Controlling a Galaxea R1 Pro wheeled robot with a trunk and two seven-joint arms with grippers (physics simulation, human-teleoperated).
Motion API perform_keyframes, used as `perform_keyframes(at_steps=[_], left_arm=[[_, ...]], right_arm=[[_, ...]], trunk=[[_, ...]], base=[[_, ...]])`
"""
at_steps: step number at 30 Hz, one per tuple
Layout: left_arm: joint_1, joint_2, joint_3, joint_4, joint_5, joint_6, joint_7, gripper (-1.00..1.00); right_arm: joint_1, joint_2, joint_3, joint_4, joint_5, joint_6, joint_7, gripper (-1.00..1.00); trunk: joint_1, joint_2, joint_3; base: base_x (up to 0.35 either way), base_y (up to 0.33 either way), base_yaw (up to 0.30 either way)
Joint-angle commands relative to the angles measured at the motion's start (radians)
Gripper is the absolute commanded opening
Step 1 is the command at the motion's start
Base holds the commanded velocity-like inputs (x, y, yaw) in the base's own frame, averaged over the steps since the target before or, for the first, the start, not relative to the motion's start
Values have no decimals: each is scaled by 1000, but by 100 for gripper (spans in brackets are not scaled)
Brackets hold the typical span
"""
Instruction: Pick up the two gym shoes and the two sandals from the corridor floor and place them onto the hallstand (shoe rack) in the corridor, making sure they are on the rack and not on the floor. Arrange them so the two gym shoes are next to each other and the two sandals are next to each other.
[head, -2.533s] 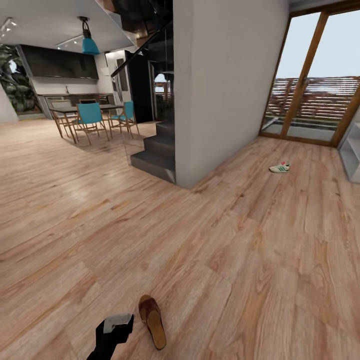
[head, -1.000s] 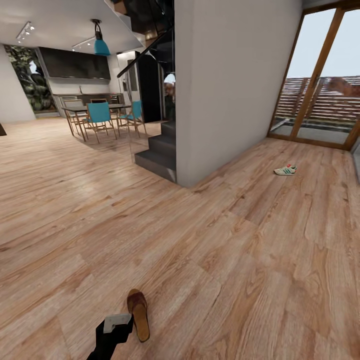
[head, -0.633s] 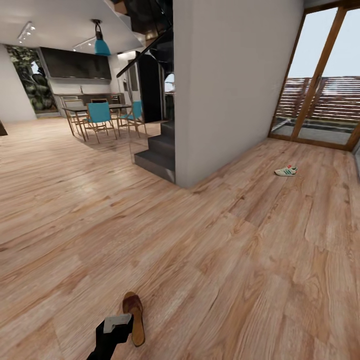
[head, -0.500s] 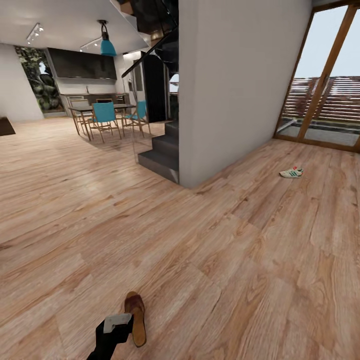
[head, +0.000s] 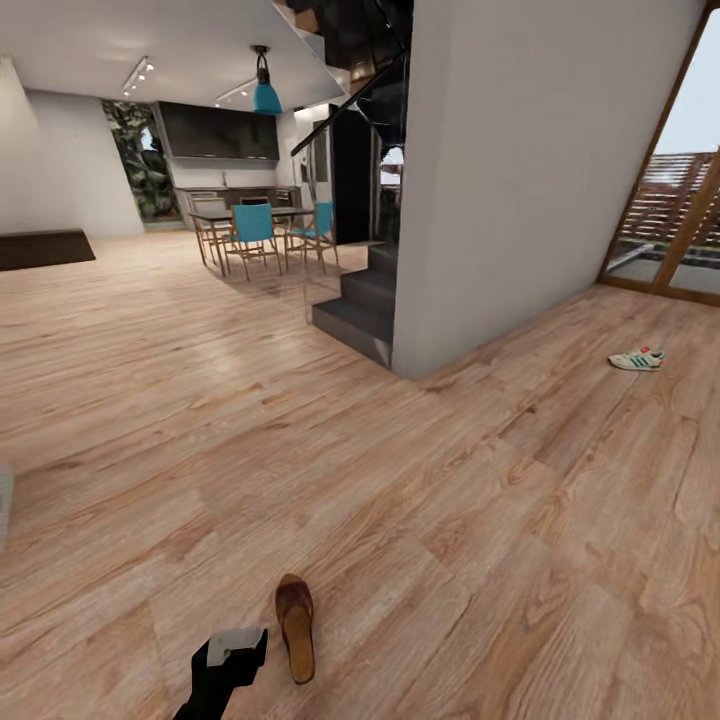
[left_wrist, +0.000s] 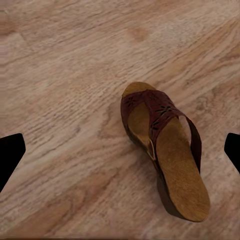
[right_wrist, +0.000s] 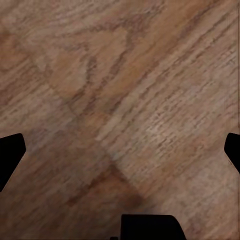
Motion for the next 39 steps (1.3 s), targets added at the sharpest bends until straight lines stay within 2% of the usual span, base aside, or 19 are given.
perform_keyframes(at_steps=[1,9,11,15,21,26,31,39], left_arm=[[0,0,0,1,8,-3,0,100],[0,0,-1,1,8,-3,0,100],[-7,-12,1,-11,6,-3,7,100],[9,-9,1,-14,7,-17,4,100],[43,3,3,-36,12,-45,0,100],[47,3,2,-64,13,-46,0,100],[42,3,3,-91,13,-35,2,100],[0,-2,2,-136,15,10,0,100]], right_arm=[[0,0,0,-1,2,2,0,100],[0,0,0,-1,2,2,-1,100],[-12,1,4,-12,1,2,7,100],[-34,1,5,-23,1,-20,7,100],[-4,0,5,-35,-5,-54,7,100],[5,0,5,-63,-6,-82,2,100],[5,0,1,-91,-6,-109,0,100],[-3,0,-1,-136,-7,-73,-2,100]], trunk=[[0,0,-1],[0,0,-1],[0,0,-1],[0,0,-1],[0,0,-1],[0,0,-1],[0,0,-1],[0,0,-1]], base=[[0,-203,42],[0,-133,13],[0,0,0],[0,0,0],[0,0,0],[0,0,0],[0,0,0],[0,0,0]])
